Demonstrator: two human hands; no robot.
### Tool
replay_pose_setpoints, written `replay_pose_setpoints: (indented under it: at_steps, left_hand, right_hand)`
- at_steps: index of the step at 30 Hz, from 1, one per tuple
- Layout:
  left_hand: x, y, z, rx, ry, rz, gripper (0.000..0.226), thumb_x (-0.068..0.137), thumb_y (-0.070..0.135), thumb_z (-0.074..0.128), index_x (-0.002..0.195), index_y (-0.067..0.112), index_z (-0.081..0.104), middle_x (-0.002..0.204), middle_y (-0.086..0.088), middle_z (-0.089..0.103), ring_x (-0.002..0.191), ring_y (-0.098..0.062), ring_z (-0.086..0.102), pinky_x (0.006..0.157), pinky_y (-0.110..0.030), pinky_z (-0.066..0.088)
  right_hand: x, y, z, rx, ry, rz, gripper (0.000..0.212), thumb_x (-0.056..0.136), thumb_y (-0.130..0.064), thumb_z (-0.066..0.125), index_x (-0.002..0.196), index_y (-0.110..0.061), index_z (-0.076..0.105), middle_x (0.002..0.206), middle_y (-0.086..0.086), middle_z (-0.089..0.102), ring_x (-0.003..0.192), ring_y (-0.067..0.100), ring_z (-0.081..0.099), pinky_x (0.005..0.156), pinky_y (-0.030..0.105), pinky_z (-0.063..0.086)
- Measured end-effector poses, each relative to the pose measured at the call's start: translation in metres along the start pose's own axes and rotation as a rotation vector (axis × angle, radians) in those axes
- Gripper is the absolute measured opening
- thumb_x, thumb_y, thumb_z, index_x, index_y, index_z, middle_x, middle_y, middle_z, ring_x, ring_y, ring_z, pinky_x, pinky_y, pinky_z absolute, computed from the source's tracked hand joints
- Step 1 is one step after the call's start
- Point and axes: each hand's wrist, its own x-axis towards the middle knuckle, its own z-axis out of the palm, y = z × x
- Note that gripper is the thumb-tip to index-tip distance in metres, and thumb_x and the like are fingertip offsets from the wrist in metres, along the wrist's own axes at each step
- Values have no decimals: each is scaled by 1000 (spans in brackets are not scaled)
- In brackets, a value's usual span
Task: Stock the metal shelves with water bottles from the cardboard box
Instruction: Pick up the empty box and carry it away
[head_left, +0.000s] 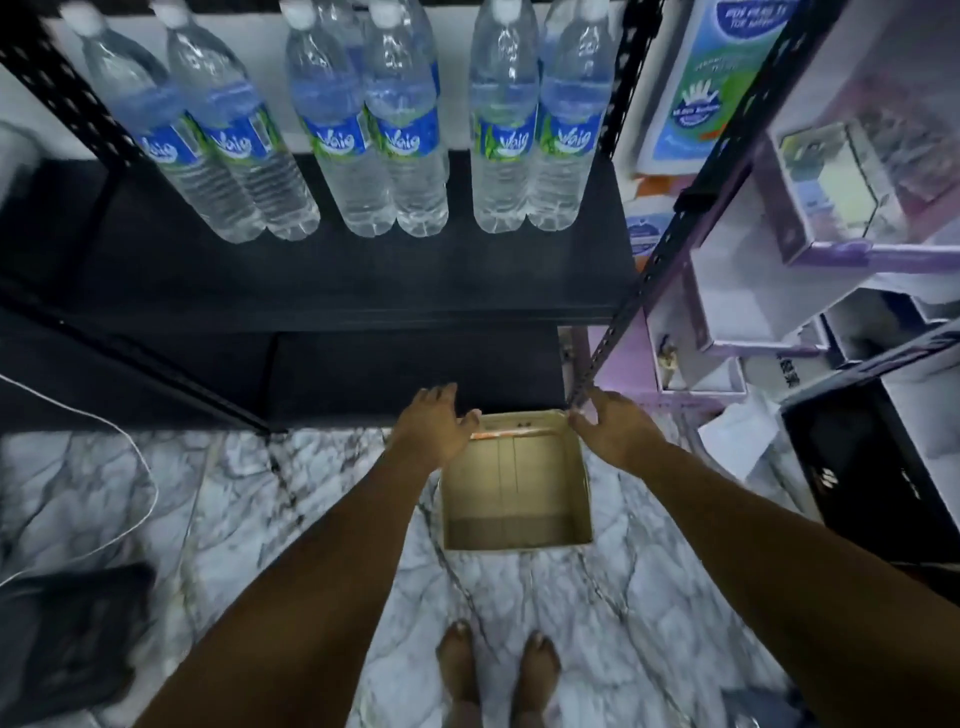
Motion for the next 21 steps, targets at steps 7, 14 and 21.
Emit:
replay_pose_setpoints:
  at_steps: [7,14,21]
  left_hand:
    - [38,-37,65,-35,-14,-37,65,99,44,43,152,11,24,156,-11,30,144,-27,25,116,-39,26]
    - [87,-79,134,-91,-29,-99,61,99,41,46,150,13,29,152,-9,38,141,-26,33,112,-36,30]
    - [138,-131,231,-153,-37,-178,61,99,45,44,150,15,29,153,-7,37,142,-24,30,111,-38,31]
  right_hand:
    - [46,25,57,23,-48,28,53,99,-47,41,140,-14,41,141,13,49,127,31,47,102,37,36]
    - [110,73,131,78,-72,113,59,96,-48,45,145,-16,34,138,15,51,122,33,51,100,40,40]
    - [172,142,216,59,-69,197,72,94,-47,51,151,-13,22,146,18,42,132,35,43,103,40,37]
